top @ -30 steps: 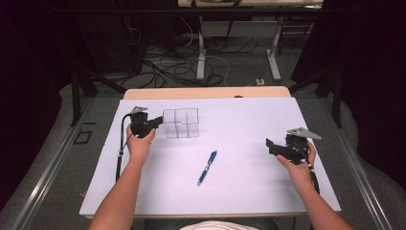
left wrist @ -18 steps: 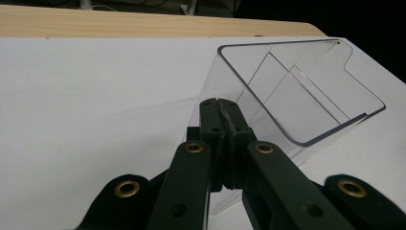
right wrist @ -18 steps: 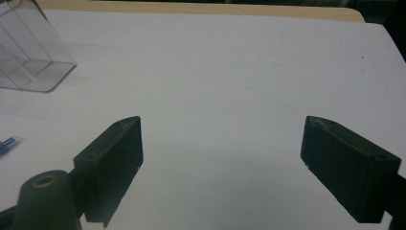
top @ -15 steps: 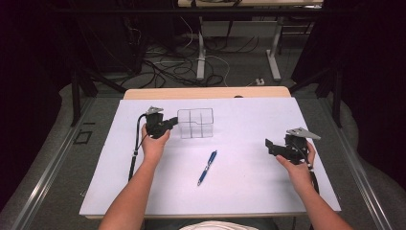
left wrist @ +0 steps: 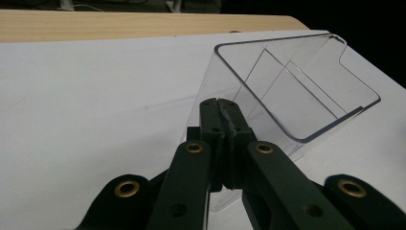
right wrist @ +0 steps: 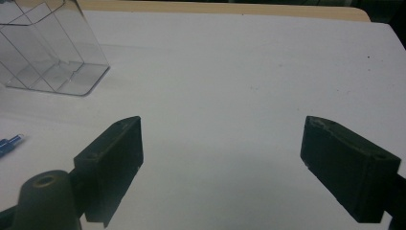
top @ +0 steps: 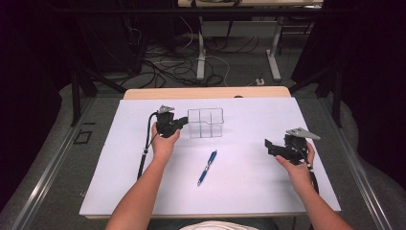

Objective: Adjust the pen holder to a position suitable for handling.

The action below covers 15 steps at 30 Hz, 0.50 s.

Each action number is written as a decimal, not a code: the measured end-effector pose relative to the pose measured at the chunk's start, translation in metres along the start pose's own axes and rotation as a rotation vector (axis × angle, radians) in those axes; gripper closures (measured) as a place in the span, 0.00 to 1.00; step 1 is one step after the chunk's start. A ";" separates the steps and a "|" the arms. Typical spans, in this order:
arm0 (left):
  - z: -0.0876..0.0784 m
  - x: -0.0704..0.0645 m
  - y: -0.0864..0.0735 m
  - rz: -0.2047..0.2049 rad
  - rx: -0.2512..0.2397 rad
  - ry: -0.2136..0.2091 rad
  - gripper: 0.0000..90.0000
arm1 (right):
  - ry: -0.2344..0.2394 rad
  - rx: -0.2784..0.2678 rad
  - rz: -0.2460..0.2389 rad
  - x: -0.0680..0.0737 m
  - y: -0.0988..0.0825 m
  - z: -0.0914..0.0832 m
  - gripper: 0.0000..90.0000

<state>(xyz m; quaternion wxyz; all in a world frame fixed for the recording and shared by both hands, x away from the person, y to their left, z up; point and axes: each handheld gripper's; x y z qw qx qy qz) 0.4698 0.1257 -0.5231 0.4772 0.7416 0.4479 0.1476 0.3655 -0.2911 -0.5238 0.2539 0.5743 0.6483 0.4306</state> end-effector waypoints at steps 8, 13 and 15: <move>0.004 -0.002 0.003 0.004 0.001 -0.002 1.00 | 0.003 0.004 0.001 0.002 0.000 0.000 0.16; 0.006 -0.003 0.003 0.006 -0.006 0.000 1.00 | 0.005 0.000 0.001 0.001 0.000 0.000 0.16; 0.006 -0.003 0.003 0.010 -0.004 -0.003 1.00 | 0.005 -0.001 0.002 0.000 0.000 0.000 0.16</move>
Point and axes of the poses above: each handheld gripper's, and its own axes: z roughly forward along the jaws, y roughly out of its top, x roughly to its left, and after that the axes turned 5 degrees about z, right-handed
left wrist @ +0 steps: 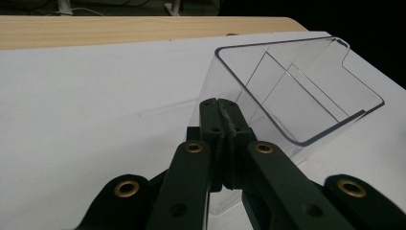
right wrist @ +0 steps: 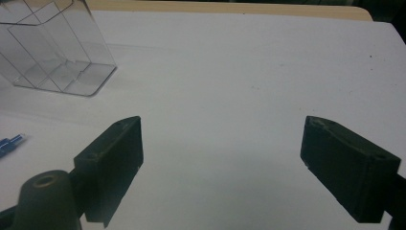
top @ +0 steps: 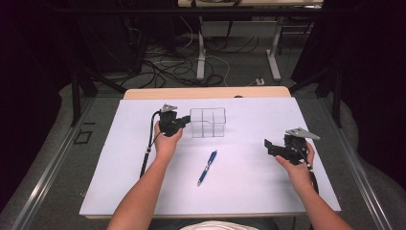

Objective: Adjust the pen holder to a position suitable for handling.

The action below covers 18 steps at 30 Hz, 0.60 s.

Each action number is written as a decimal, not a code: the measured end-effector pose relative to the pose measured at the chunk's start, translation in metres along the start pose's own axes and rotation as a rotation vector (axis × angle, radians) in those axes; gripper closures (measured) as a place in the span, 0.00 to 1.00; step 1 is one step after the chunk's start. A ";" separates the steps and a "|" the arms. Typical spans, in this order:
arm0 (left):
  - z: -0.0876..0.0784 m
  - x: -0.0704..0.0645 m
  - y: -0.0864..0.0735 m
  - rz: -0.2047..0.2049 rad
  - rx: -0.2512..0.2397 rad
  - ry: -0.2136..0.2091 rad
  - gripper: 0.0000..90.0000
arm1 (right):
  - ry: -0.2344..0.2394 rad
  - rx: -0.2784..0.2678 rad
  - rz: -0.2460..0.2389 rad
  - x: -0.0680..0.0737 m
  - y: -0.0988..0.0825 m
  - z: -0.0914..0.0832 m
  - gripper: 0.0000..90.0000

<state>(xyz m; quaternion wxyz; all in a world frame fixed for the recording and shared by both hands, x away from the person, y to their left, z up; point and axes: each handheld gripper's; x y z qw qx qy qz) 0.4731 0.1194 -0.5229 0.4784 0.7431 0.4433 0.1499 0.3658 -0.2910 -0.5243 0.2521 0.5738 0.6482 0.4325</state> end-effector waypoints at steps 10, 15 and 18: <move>-0.009 -0.001 0.002 0.000 0.013 0.006 1.00 | -0.003 -0.005 0.004 0.000 0.001 -0.001 0.16; -0.015 0.000 0.003 -0.012 0.004 0.015 0.99 | -0.001 -0.003 0.004 0.000 0.001 -0.002 0.16; -0.020 0.000 0.003 -0.023 -0.002 0.008 0.96 | 0.009 -0.006 0.007 0.000 0.001 -0.001 0.16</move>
Point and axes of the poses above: each handheld gripper's, and its own axes: z roughly forward along the jaws, y roughly out of its top, x roughly to its left, and after that the axes turned 5 degrees about z, right-handed
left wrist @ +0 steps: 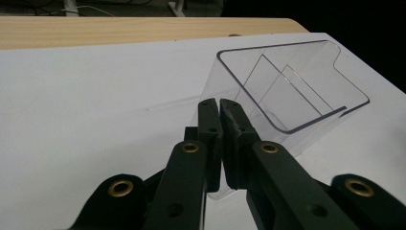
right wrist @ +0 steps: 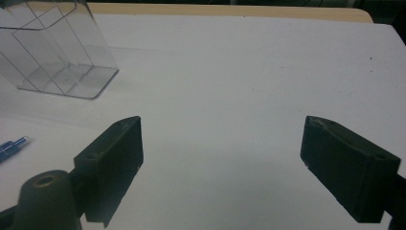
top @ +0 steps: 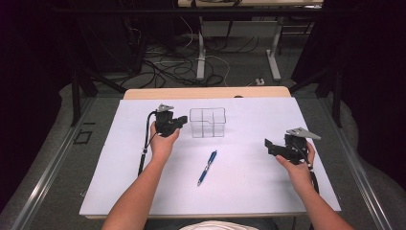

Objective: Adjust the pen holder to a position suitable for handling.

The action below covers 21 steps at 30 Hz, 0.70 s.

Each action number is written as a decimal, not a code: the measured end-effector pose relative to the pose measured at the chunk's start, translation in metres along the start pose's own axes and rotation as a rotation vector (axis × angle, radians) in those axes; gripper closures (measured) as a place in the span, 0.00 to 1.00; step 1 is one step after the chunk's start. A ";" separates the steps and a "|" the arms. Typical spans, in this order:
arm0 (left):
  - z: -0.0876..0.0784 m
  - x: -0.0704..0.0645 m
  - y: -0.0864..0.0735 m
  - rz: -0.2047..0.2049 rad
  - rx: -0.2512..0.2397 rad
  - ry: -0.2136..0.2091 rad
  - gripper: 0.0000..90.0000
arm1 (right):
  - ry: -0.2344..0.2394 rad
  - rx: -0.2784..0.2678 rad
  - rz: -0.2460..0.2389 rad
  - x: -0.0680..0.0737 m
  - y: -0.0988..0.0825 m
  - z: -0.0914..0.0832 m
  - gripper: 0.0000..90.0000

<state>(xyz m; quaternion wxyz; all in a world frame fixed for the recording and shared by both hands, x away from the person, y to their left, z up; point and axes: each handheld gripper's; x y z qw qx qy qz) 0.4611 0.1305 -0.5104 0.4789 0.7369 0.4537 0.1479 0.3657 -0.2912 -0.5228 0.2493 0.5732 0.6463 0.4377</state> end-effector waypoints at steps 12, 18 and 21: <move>-0.033 0.000 -0.008 -0.009 -0.005 -0.009 0.82 | 0.043 0.007 -0.007 0.003 0.002 -0.001 0.16; -0.048 -0.003 -0.010 -0.005 -0.011 -0.005 0.71 | 0.040 -0.002 -0.003 0.003 0.002 -0.002 0.16; -0.054 -0.005 -0.012 0.003 -0.014 -0.009 0.65 | 0.033 -0.002 -0.007 0.002 0.002 -0.001 0.16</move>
Point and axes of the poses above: each handheld gripper's, and its own axes: z roughly forward along the jaws, y roughly out of its top, x roughly to its left, and after that the axes turned 5 degrees about z, right-handed
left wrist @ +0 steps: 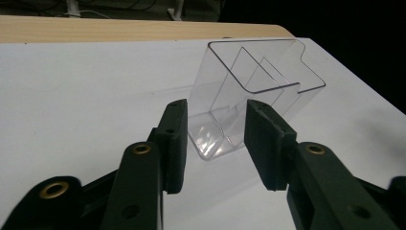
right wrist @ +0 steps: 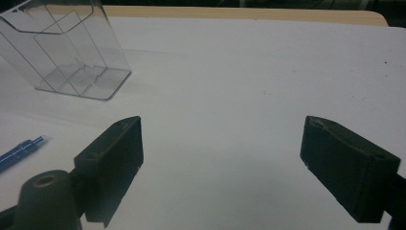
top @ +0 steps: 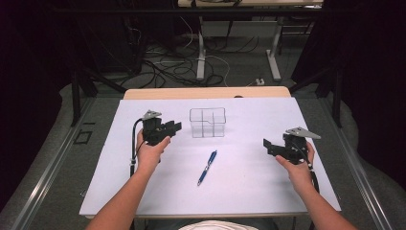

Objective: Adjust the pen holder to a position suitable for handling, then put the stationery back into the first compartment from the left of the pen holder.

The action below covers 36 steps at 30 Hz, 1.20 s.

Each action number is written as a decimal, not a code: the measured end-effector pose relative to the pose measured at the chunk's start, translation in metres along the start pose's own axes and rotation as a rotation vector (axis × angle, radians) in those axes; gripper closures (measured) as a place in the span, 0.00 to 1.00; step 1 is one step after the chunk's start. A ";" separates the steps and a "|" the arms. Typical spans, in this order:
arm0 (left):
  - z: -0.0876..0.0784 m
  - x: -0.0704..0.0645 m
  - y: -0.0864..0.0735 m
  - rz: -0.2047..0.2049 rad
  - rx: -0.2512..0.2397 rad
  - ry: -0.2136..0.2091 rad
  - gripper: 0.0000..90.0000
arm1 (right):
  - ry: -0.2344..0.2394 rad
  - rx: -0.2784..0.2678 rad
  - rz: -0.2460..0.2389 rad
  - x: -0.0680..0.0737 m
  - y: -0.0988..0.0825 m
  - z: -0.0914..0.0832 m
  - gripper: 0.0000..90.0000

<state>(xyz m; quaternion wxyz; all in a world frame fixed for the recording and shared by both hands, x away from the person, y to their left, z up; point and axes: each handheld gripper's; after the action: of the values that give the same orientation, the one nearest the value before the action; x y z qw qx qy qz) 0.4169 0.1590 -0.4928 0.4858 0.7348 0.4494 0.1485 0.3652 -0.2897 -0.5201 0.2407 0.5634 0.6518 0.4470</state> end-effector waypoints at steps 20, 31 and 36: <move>-0.025 -0.017 -0.006 0.028 -0.002 0.007 0.38 | -0.001 -0.008 0.001 0.000 0.001 -0.003 0.16; -0.029 -0.037 -0.009 0.072 0.037 -0.011 0.31 | -0.001 0.000 0.007 0.002 0.000 -0.004 0.16; -0.025 -0.046 -0.011 0.090 0.072 -0.019 0.26 | 0.005 -0.001 0.009 0.002 0.000 -0.003 0.16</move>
<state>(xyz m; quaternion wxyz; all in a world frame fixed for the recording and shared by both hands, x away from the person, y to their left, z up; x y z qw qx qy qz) 0.3701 0.1380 -0.4799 0.4564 0.7726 0.4161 0.1470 0.3618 -0.2886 -0.5182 0.2373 0.5651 0.6495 0.4500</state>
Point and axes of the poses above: each handheld gripper's, and its own axes: z roughly forward along the jaws, y roughly out of its top, x roughly to its left, and after that the axes turned 5 degrees about z, right-handed
